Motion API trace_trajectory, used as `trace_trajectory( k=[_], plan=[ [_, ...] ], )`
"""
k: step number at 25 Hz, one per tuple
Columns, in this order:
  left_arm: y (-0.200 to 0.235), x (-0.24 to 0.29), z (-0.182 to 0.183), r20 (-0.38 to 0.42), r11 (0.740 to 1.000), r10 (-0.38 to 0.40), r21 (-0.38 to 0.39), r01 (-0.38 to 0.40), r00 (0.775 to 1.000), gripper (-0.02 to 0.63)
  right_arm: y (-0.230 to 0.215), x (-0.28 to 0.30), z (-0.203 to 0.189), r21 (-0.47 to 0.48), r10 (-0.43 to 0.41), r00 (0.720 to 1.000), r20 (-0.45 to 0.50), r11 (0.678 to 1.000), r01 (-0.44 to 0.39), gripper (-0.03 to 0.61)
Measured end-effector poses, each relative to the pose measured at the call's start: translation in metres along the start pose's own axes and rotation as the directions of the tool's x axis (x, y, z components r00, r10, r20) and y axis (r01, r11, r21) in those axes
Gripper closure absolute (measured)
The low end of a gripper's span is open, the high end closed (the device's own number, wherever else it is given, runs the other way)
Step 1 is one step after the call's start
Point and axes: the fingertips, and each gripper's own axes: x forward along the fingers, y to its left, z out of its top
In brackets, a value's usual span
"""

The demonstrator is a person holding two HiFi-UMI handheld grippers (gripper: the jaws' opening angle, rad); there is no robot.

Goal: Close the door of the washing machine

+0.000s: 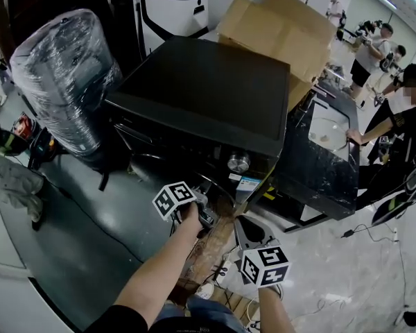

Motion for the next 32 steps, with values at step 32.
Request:
trace_trajectory(
  k=[32],
  plan=[
    [-0.085, -0.237, 0.02, 0.005, 0.487, -0.146, 0.871, 0.067, 0.989, 0.459, 0.138, -0.064, 0.069, -0.06, -0.057, 0.982, 0.179, 0.996, 0.069, 0.557]
  ],
)
